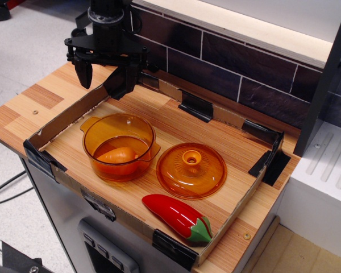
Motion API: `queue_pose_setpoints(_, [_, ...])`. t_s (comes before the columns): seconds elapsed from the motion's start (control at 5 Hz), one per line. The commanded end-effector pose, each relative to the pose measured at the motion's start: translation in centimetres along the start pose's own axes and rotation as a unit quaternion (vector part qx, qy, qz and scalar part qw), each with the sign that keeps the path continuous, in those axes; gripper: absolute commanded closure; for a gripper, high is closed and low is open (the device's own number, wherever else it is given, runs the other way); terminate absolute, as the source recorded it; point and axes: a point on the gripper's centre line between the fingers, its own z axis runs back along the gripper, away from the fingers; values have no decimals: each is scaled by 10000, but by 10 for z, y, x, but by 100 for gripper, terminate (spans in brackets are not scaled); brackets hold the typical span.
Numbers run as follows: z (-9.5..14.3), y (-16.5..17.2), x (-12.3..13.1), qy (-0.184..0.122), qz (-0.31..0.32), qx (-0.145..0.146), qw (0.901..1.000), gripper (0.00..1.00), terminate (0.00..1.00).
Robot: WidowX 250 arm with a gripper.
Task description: Take carrot out of pot
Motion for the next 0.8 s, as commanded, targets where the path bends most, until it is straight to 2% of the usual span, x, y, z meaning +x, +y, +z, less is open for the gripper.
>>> queue_pose_setpoints(0.0, [0, 0, 0, 0, 0, 0, 10000, 0, 0])
queue_pose_setpoints(0.2, [22, -2, 7, -213, -270, -208, 9992, 0, 0])
queue_pose_setpoints(0.4, [45, -6, 8, -508, -889, -442, 9938, 0, 0])
queue_pose_setpoints(0.6, [64, -11, -6, -817, -1761, -638, 9789, 0, 0])
